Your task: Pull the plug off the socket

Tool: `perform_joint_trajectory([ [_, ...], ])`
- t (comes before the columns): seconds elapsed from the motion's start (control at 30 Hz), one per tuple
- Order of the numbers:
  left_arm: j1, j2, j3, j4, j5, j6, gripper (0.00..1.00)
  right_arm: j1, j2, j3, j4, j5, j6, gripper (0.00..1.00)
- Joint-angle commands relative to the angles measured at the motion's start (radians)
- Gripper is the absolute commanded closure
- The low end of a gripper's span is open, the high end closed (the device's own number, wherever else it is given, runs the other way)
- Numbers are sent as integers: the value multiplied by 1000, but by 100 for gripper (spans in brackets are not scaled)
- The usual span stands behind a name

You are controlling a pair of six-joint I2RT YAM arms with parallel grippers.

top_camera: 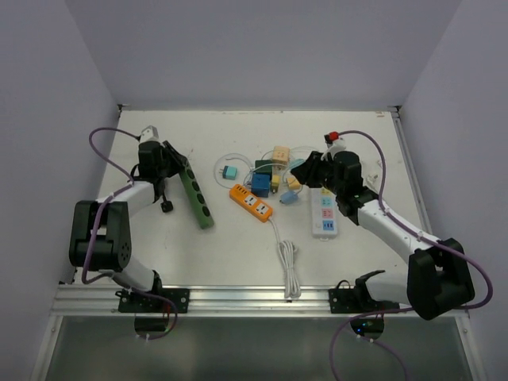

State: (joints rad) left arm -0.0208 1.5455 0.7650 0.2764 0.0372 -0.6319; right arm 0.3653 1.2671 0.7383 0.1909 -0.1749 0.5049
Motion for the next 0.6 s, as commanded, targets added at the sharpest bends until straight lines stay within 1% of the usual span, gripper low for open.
perform_joint_trajectory([
  [0.0, 15, 71, 121, 81, 95, 29, 64, -31, 1, -20, 30, -15, 18, 100],
  [0.13, 21, 143, 158, 61, 141, 15, 44, -60, 9, -45, 53, -40, 20, 100],
  [0.17, 21, 145, 155, 64, 150, 8, 35, -66, 12, -48, 59, -44, 20, 100],
  [0.27, 21, 146, 143, 80, 184, 6, 23, -74, 29, -45, 67, -67, 11, 100],
  [0.3, 21, 143, 145, 70, 191, 9, 21, -75, 34, -42, 68, -72, 9, 100],
  [0.37, 21, 133, 148, 60, 201, 12, 13, -75, 61, -30, 70, -93, 7, 100],
  [0.4, 21, 116, 149, 38, 205, 12, 7, -77, 87, -24, 68, -100, 9, 100],
  [0.5, 21, 58, 160, -2, 211, 20, 1, -74, 127, 3, 73, -149, 9, 100],
  [0.53, 21, 41, 164, -23, 208, 30, 1, -74, 149, 6, 84, -155, 11, 100],
  [0.57, 21, 22, 186, -87, 202, 55, 0, -74, 162, 9, 88, -161, 15, 100],
])
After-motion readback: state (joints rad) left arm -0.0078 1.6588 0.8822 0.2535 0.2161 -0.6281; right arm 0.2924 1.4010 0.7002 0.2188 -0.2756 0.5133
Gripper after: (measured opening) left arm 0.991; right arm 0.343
